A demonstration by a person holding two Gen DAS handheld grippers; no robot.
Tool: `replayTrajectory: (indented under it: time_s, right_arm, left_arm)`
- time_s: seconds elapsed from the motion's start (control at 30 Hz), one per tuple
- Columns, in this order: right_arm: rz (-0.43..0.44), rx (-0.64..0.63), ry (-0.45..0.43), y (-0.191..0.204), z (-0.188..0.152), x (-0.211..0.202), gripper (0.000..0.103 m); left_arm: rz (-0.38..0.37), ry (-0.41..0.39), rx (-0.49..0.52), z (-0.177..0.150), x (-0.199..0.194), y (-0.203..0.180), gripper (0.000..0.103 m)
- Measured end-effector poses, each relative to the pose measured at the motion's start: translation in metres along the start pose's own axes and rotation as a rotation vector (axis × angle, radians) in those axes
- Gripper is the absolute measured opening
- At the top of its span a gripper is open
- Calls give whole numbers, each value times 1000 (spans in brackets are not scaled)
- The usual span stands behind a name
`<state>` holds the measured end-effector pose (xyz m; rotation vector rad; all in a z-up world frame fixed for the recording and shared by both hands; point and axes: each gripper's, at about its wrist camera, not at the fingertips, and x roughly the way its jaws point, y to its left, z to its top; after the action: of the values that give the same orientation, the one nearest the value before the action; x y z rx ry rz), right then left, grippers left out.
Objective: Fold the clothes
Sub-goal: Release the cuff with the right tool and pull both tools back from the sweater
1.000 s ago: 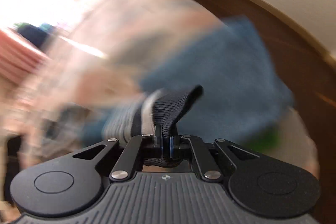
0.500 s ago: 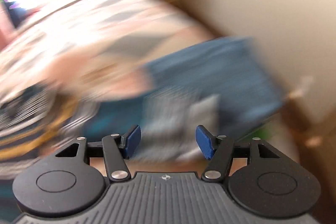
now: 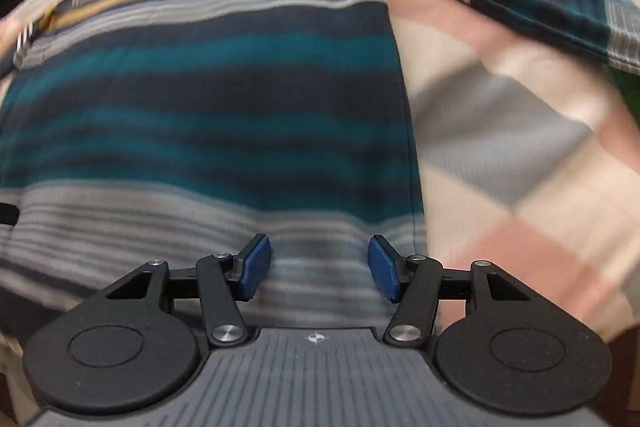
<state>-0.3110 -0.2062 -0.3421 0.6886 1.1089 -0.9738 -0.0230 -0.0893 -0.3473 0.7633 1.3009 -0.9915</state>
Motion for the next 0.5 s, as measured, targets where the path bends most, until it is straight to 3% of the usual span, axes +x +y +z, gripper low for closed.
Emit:
replayTrajectory:
  time_s: [0.1,0.2,0.3,0.5]
  right_arm:
    - [-33,15,58,5,-20,-13,57]
    - [-31,81,134,5,-29,-25,58]
    - [-46,129,197,5,-34,-36,58]
    - [76,185,115,17,-21,-88,73]
  left_arm:
    - [-14,64,-22,-24,-7,9,49]
    - [20,153,-46,-36,-19,10,43]
    - [21,106,-62,-36,-54,5,55]
    - [36,1,-129,-10,-116,-13,66]
